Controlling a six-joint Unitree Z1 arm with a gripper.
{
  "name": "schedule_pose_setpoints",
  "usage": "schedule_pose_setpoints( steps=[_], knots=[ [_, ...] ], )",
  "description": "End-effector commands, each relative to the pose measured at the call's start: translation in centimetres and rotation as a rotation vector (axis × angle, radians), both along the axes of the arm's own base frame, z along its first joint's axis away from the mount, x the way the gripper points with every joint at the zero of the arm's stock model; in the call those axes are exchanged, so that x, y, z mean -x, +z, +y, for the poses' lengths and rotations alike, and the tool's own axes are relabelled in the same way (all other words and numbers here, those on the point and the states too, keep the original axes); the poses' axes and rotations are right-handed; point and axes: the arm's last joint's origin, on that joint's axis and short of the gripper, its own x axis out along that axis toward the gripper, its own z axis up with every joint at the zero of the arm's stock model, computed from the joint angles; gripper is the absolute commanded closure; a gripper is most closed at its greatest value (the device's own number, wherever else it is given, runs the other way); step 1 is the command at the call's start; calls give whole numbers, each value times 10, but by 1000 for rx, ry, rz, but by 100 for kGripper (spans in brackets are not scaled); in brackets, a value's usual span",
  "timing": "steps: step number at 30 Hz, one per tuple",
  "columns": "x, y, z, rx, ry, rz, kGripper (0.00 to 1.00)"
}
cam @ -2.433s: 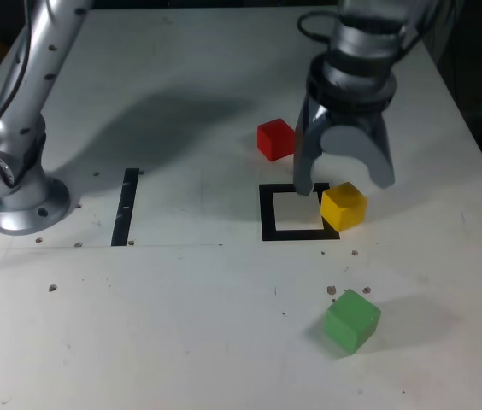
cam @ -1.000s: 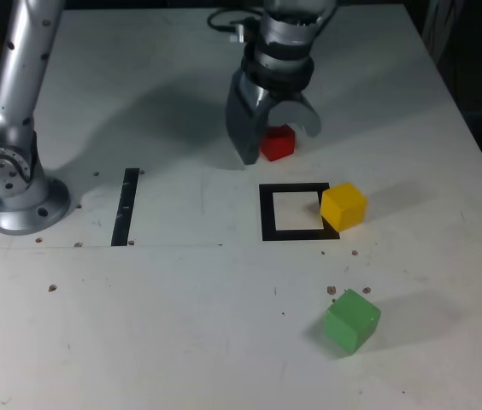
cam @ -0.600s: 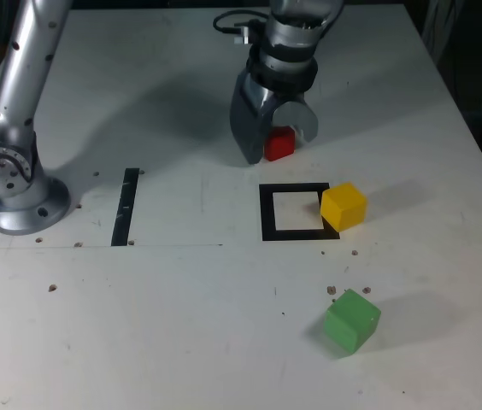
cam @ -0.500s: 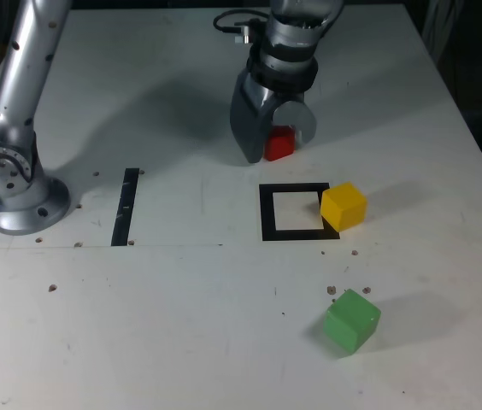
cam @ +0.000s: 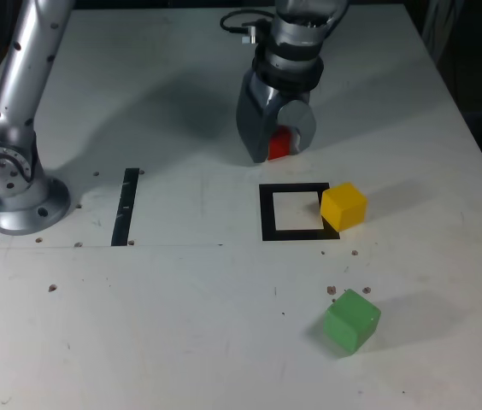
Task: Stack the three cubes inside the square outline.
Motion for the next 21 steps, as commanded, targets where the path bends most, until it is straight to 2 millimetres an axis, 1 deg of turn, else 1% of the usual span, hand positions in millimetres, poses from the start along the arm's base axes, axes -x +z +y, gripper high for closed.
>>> schedule_pose_setpoints(
  steps=[1, 4, 6, 9, 14, 21],
  knots=[
    [2, 17, -8, -9, -26, -22, 81],
    [7, 40, -24, -19, -75, -61, 81],
    [11, 55, -38, -21, -118, -84, 81],
    [14, 68, -55, -16, -166, -89, 81],
    [17, 72, -82, 6, -234, -83, 81],
    [25, 63, -118, 18, -298, -71, 81]
  ],
)
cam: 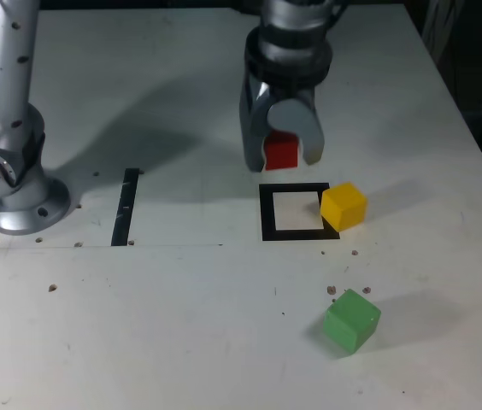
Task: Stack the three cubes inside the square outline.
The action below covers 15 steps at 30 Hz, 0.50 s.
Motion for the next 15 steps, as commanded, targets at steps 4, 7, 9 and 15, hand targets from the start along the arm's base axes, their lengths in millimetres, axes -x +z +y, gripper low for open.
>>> schedule_pose_setpoints(
  steps=[4, 7, 9, 15],
  knots=[
    [5, -14, -25, 29, -34, 0, 81],
    [1, -24, -36, 47, -47, -3, 81],
    [-2, -29, -40, 50, -52, -8, 81],
    [-12, -46, -34, 36, -45, -13, 81]
  ],
)
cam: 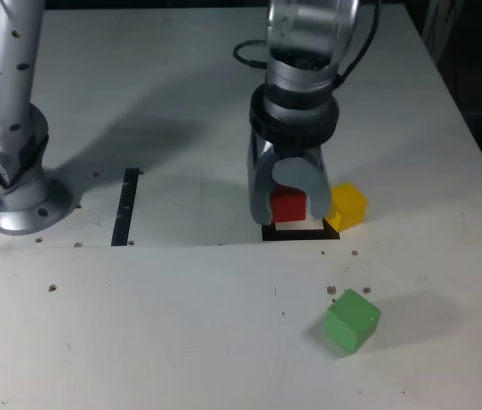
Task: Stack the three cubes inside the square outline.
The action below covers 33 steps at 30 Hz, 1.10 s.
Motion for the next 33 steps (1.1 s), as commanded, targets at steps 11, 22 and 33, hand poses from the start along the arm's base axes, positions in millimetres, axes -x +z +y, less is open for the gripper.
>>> schedule_pose_setpoints(
  steps=[11, 22, 33],
  knots=[
    [-9, -16, 8, -6, -16, -5, 81],
    [-7, -20, 17, -21, -19, 9, 81],
    [-10, -27, 18, -16, -23, -4, 77]
  ],
)
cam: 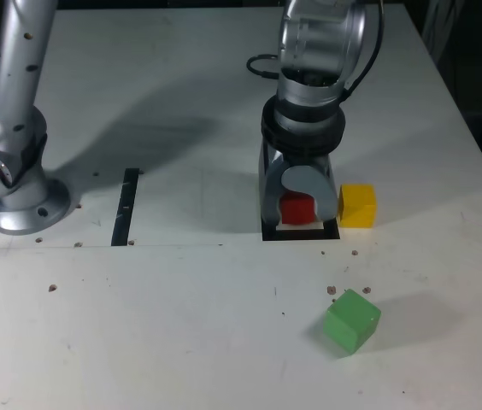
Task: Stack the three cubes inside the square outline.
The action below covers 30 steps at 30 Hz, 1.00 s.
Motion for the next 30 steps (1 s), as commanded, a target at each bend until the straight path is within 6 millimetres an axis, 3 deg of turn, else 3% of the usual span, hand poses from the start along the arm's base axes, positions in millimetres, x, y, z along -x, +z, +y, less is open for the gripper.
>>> schedule_pose_setpoints(
  steps=[1, 12, 19, 30],
  knots=[
    [-1, -4, 1, 1, 1, 7, 75],
    [1, -8, 6, -7, 6, 18, 63],
    [1, -8, 7, -2, -12, 23, 38],
    [1, -3, 7, 6, -33, -6, 20]
  ],
)
